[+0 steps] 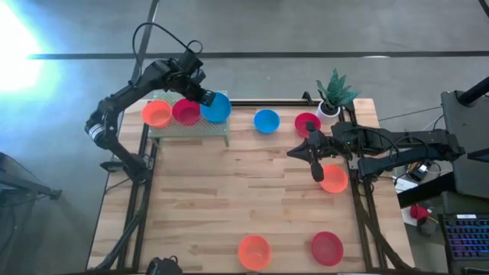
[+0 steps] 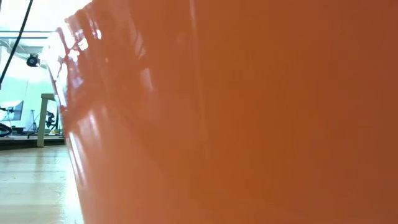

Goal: Pick & Place Mini bowls
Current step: Stack the bottom blue bowl on top of the other blue bowl on the shelf

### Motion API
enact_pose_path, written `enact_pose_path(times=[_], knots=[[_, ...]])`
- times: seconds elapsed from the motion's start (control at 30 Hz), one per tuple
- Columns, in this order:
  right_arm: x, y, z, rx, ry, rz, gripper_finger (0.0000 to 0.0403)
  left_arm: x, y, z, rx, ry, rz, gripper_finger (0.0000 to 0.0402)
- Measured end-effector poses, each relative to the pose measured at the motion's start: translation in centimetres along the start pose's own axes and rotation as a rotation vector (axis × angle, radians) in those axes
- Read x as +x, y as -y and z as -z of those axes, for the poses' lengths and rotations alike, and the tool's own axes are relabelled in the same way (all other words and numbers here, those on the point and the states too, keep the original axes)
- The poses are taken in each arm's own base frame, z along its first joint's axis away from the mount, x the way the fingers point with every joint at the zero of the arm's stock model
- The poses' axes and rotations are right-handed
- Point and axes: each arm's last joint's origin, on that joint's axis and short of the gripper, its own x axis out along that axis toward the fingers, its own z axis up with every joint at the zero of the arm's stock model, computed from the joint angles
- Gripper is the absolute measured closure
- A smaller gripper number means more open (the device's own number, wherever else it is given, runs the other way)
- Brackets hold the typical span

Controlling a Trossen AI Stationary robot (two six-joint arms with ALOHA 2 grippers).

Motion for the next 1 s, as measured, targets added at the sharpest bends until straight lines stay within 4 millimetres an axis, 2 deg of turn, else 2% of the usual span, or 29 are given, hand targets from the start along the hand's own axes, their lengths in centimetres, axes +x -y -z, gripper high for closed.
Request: enact_pose_path(times=[0.3, 0.5, 0.63, 0.8, 1.0], knots=[[0.0, 0.0, 0.0, 0.000, 0.000, 0.000, 0.0394, -0.2, 0.0, -0.2, 0.020, 0.012, 0.001, 0.0325], [0.0, 0.0, 0.0, 0.001, 0.000, 0.000, 0.0394, -1.9, 0.2, -1.1, 0.025, 0.082, 0.013, 0.0315], [0.0, 0.0, 0.0, 0.002, 0.000, 0.000, 0.0394, -3.1, 0.6, -1.6, 0.035, 0.127, 0.028, 0.0315], [0.0, 0.0, 0.0, 0.002, 0.000, 0.000, 0.0394, -2.9, 1.1, -1.3, 0.082, 0.112, 0.038, 0.0320], [0.0, 0.0, 0.0, 0.002, 0.000, 0.000, 0.0394, -2.2, 1.3, -1.0, 0.101, 0.100, 0.030, 0.0371]])
